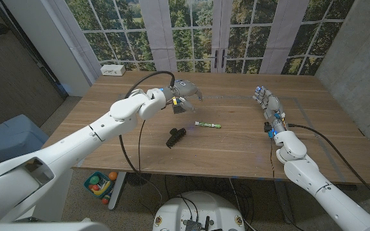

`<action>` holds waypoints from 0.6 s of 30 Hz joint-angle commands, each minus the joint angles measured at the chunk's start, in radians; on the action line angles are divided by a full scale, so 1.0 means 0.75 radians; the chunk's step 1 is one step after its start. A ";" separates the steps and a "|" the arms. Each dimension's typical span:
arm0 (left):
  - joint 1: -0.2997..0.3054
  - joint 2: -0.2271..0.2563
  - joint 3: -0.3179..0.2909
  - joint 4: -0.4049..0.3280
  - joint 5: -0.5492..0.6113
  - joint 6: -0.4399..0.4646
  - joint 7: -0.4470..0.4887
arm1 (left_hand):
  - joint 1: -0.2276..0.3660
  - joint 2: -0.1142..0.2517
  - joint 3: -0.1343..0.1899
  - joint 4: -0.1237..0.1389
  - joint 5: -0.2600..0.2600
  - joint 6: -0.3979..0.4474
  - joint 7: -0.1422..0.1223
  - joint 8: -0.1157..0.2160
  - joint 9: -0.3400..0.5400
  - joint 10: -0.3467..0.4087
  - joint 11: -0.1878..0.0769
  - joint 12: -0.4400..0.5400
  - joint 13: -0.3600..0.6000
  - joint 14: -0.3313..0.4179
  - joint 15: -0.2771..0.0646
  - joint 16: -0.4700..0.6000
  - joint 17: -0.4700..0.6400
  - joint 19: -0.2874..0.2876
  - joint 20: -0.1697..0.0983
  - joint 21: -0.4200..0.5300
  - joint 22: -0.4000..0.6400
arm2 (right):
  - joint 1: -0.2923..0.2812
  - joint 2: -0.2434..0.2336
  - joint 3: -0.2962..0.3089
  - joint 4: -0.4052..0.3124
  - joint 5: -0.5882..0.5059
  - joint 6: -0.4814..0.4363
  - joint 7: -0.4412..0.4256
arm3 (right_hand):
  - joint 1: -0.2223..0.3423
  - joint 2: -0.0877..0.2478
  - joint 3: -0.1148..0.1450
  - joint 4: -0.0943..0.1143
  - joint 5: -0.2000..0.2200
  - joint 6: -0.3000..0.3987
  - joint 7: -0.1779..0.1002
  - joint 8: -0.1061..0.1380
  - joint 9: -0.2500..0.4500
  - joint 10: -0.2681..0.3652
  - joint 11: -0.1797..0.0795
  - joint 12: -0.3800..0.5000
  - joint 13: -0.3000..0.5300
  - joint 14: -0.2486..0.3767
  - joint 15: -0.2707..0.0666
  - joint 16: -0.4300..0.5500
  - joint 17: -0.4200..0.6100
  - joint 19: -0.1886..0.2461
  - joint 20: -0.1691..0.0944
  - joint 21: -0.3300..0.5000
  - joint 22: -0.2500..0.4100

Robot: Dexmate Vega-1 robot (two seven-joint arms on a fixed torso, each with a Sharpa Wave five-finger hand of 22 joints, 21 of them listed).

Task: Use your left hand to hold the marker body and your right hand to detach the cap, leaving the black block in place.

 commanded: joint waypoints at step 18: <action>-0.029 -0.028 0.071 0.104 -0.038 -0.044 0.014 | 0.043 0.029 -0.021 -0.002 0.004 0.049 0.002 0.017 0.002 0.064 -0.001 0.010 0.006 0.024 -0.171 0.009 0.001 0.019 0.000 -0.007 0.006 | -0.006 0.006 0.001 0.013 0.006 0.012 0.008 | -0.010 -0.007 -0.006 -0.002 0.005 0.016 -0.001 0.006 0.005 0.011 -0.002 0.001 0.003 0.010 0.001 0.004 -0.004 0.015 -0.049 -0.009 0.007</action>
